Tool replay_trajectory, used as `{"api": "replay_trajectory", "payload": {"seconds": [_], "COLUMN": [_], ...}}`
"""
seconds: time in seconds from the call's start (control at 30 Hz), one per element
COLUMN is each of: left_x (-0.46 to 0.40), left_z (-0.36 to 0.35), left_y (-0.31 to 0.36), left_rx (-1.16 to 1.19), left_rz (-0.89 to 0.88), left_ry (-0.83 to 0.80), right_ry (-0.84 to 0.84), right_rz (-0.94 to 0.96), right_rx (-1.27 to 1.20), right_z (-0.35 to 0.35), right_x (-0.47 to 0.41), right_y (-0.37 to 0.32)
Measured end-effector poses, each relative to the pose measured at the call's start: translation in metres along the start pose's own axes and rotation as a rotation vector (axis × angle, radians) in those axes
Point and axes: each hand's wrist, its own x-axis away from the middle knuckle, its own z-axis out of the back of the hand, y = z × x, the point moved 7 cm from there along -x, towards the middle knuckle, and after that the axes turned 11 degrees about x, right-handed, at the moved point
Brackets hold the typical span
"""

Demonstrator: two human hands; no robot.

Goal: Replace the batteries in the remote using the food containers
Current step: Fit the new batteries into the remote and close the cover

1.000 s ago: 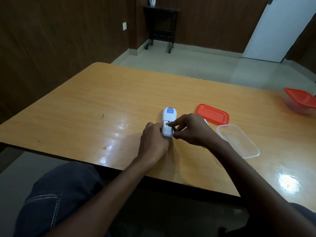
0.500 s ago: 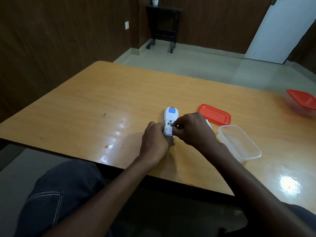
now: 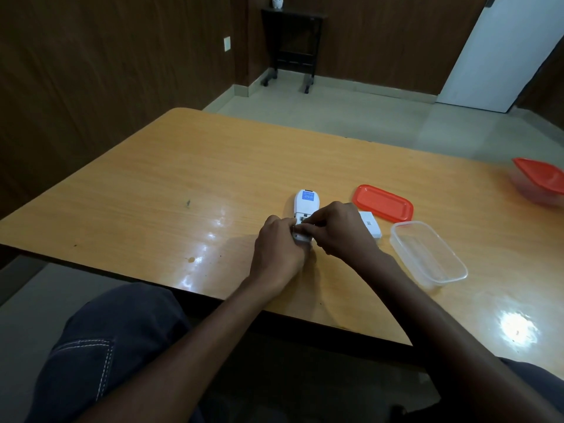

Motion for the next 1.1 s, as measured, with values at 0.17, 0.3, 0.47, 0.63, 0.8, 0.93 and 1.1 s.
{"api": "replay_trajectory", "payload": {"seconds": [0.17, 0.3, 0.47, 0.63, 0.8, 0.93, 1.1], "left_x": [0.0, 0.001, 0.002, 0.002, 0.0, 0.0, 0.002], "left_z": [0.001, 0.002, 0.003, 0.003, 0.003, 0.004, 0.004], "left_y": [0.001, 0.002, 0.002, 0.003, 0.001, 0.001, 0.001], "left_rx": [-0.003, 0.005, 0.015, 0.023, 0.018, 0.024, 0.034], "left_rz": [0.008, 0.006, 0.006, -0.001, 0.004, 0.014, 0.026], "left_ry": [0.002, 0.009, 0.004, 0.007, 0.014, 0.014, 0.017], "right_ry": [-0.105, -0.191, -0.183, -0.101, -0.001, -0.174, -0.361], "right_rz": [0.04, 0.02, -0.087, -0.138, -0.097, -0.112, -0.107], "right_rx": [0.039, 0.035, -0.067, -0.126, 0.167, 0.334, 0.433], "right_z": [-0.002, -0.007, -0.007, -0.001, 0.021, 0.025, 0.016], "right_x": [0.002, 0.001, -0.002, 0.0, -0.001, 0.003, 0.011], "right_y": [-0.004, 0.005, 0.011, 0.016, 0.026, 0.04, 0.038]}}
